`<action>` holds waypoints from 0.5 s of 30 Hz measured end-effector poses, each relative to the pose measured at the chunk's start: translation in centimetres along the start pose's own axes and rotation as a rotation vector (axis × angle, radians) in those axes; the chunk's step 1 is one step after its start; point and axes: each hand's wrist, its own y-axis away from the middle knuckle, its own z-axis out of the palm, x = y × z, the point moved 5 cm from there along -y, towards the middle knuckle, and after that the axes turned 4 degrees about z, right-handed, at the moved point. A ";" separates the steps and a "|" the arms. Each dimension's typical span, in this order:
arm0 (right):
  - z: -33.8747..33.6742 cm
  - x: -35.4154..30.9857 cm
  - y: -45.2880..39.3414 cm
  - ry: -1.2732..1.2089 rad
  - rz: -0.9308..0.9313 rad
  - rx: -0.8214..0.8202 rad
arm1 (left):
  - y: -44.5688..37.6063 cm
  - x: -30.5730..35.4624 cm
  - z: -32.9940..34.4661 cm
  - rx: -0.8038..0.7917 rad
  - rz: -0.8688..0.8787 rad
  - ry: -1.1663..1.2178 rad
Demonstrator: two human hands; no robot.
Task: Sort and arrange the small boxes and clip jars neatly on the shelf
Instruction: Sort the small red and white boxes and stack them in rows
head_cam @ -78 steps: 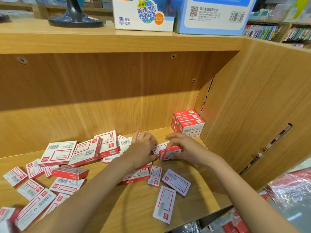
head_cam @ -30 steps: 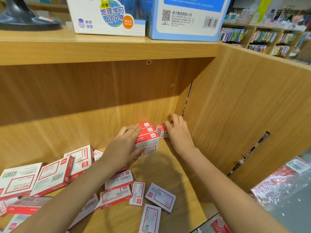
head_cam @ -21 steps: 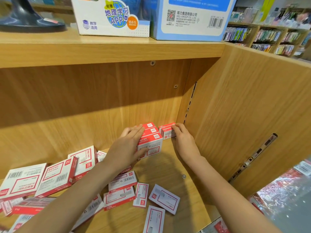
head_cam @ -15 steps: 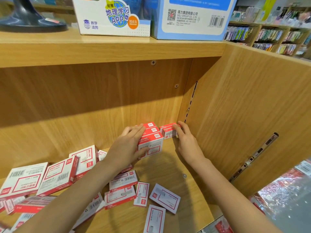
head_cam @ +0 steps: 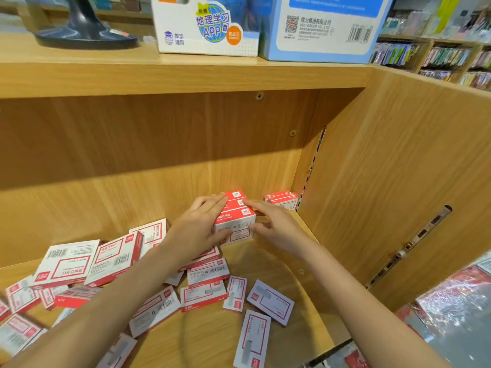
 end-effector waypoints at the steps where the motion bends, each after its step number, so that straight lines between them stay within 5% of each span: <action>1: 0.3 -0.3 0.0 0.015 -0.012 -0.003 | 0.3 -0.4 -0.2 0.001 0.005 0.004; 12: 0.3 -1.8 2.0 0.103 0.076 -0.015 | 4.0 -1.6 -1.3 0.048 -0.041 0.031; 15: 0.3 0.0 4.5 0.327 0.166 -0.251 | 6.2 0.1 -1.8 0.156 0.025 0.076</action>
